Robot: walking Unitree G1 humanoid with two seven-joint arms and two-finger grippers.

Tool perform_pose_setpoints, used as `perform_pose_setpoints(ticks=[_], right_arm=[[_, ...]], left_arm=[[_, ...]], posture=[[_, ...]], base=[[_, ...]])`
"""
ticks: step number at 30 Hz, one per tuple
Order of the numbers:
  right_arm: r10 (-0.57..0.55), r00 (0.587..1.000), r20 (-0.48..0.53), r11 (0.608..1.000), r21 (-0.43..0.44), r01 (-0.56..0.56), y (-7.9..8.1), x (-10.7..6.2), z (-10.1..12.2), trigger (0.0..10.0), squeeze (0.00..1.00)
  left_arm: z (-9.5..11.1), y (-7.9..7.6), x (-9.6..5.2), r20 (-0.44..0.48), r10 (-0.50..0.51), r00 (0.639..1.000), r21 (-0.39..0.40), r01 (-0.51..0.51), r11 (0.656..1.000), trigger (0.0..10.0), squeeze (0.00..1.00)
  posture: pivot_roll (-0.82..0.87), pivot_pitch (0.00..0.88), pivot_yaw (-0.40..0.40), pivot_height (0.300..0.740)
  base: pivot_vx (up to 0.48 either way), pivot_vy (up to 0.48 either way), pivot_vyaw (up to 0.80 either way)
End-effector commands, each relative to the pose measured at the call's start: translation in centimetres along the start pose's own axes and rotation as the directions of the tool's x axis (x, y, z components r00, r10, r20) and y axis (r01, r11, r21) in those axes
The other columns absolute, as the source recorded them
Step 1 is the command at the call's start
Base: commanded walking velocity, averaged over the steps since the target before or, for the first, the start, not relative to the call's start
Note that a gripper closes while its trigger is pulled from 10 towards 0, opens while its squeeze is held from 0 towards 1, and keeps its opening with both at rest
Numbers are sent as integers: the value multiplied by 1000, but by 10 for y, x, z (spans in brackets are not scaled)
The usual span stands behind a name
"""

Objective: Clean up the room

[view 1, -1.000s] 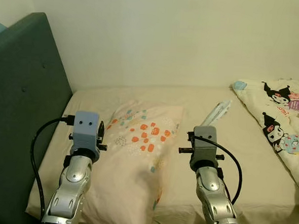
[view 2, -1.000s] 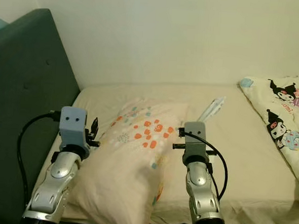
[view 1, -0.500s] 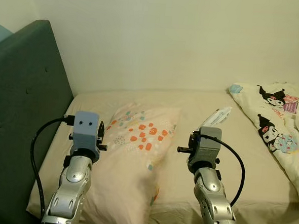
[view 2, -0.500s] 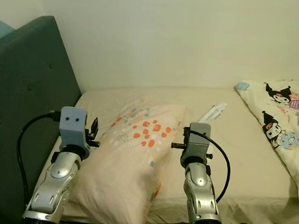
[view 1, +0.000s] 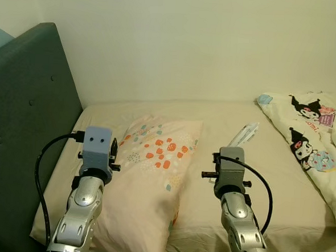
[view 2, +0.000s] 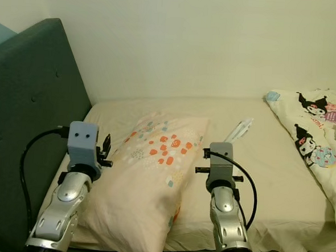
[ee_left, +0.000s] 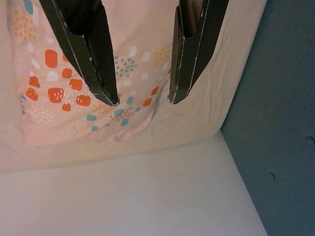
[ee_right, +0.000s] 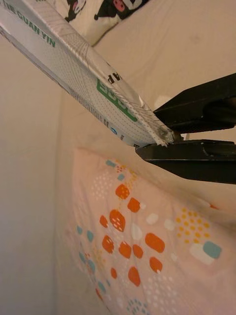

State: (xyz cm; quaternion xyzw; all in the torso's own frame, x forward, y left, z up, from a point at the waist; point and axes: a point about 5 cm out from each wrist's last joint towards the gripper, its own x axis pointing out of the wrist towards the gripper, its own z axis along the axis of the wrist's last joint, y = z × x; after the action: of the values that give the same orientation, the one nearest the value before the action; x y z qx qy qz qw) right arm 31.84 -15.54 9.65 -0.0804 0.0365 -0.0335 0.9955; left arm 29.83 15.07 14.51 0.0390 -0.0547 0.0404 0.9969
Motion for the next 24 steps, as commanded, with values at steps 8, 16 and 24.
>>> perform_pose_setpoints(ticks=[8, 16, 24], right_arm=[[-3, 999, -55, 1000, 28, 4, 1, -2, -13, 10000, 0], [-12, 998, -65, 1000, 12, 13, -1, -2, -15, 10000, 0], [46, 998, -44, 995, -85, -50, 5, -8, -21, 10000, 0]], left_arm=[[-14, 4, -5, -53, -3, 999, 21, 4, 1000, 10000, 0], [-18, 8, -8, -65, 1, 998, 34, 1, 999, 10000, 0], [-25, 8, -15, -78, -22, 997, 51, 26, 998, 10000, 0]], posture=[[-34, 62, 9, 740], [-32, 69, 5, 740], [-28, 72, 6, 740]], base=[[0, 0, -600], [0, 0, -800], [0, 0, -800]])
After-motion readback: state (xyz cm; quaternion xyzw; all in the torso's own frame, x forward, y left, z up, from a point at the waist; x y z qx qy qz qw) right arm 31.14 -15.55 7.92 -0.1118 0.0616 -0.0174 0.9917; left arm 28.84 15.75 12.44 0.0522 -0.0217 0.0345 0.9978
